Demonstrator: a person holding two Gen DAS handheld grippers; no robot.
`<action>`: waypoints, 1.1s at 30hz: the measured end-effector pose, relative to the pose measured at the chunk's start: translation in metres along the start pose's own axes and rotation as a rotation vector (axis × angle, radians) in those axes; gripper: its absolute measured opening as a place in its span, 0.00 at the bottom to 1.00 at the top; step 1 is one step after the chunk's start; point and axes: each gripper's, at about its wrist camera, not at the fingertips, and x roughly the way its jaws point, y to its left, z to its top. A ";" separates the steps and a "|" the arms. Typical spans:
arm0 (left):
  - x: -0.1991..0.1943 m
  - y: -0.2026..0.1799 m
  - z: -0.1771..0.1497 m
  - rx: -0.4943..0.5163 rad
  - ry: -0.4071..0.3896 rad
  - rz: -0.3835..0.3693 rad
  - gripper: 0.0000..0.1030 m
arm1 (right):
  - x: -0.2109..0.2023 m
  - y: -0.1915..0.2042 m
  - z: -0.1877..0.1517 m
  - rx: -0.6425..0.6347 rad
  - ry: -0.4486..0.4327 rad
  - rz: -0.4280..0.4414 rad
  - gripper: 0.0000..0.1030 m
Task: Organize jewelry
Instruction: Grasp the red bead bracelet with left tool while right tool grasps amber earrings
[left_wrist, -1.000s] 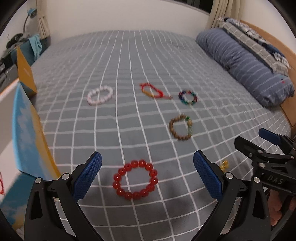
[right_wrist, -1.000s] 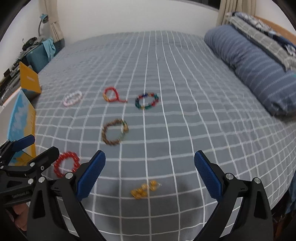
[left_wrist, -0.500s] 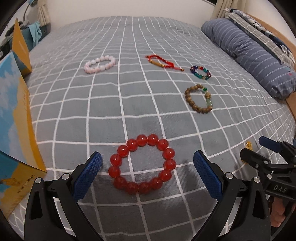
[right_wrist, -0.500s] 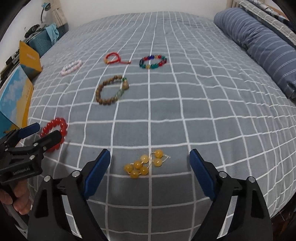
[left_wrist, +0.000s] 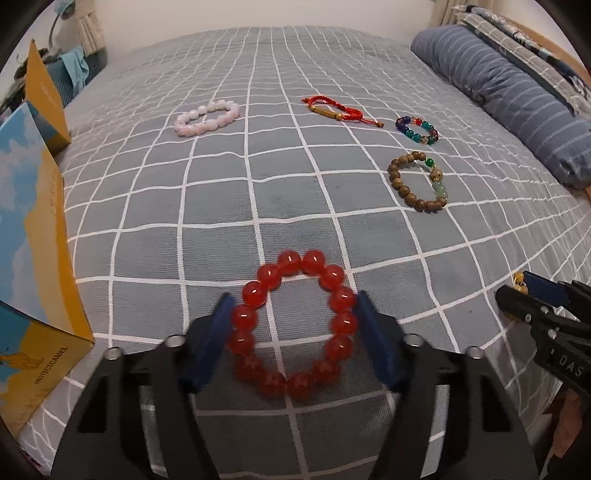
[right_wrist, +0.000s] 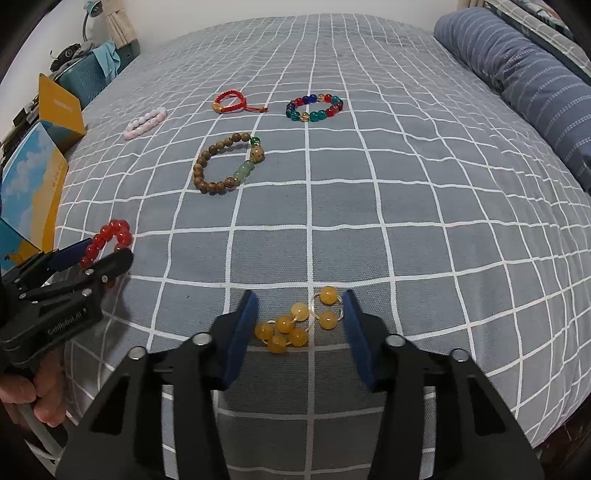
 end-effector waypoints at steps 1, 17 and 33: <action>-0.001 0.000 0.000 0.001 0.005 0.000 0.48 | 0.000 0.000 0.000 -0.001 0.002 0.000 0.32; -0.024 0.000 0.007 -0.017 0.016 -0.060 0.12 | -0.010 0.002 0.003 0.011 0.004 -0.010 0.18; -0.049 0.000 0.019 -0.019 -0.013 -0.067 0.12 | -0.031 0.001 0.013 0.027 -0.041 -0.024 0.18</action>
